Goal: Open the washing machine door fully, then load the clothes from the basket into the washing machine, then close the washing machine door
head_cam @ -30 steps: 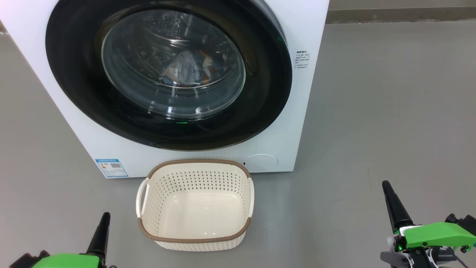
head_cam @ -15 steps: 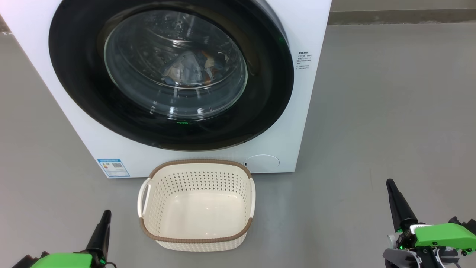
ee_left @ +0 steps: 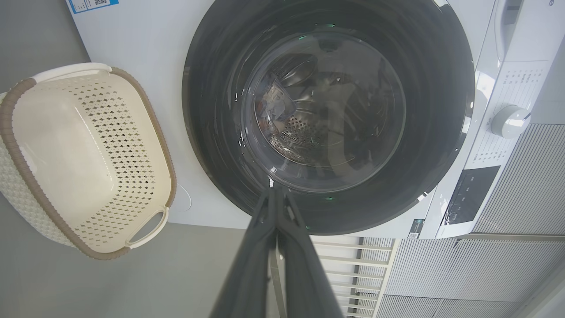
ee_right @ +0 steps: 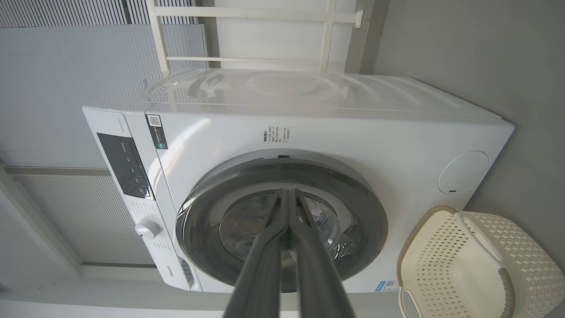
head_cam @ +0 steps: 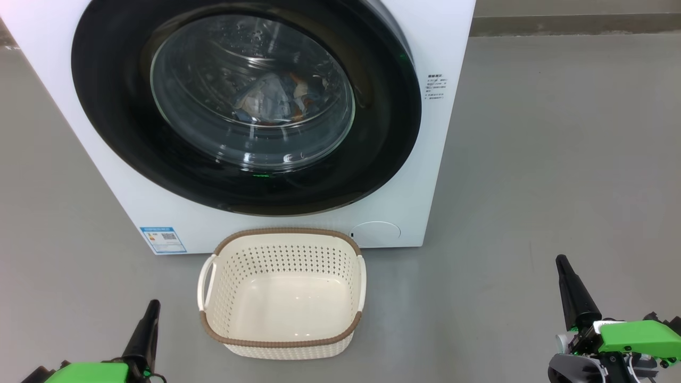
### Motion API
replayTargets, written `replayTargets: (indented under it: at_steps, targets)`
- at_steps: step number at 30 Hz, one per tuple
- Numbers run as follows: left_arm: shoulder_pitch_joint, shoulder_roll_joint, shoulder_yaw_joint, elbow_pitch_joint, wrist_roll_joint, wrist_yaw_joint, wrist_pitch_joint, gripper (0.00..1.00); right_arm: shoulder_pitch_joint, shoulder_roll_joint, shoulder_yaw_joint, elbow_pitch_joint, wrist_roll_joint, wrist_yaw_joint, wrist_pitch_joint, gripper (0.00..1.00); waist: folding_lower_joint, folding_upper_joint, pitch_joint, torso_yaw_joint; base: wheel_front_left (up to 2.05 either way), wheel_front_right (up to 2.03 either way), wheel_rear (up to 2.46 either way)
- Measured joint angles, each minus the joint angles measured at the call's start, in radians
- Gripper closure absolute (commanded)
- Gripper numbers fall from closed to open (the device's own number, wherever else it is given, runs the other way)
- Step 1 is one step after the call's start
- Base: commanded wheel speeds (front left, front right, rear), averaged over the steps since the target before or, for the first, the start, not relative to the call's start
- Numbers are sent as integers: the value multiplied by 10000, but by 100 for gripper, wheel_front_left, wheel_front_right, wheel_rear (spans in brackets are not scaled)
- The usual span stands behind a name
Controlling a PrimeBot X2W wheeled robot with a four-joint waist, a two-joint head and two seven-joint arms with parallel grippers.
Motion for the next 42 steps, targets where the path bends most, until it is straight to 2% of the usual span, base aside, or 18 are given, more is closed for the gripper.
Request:
replayTargets:
  at_steps: [42]
  targets:
    - [-1,0,4,6,0,-2,0,100,15,10,-2,-2,0,0,0,100,-1,0,0,0,0,0,0]
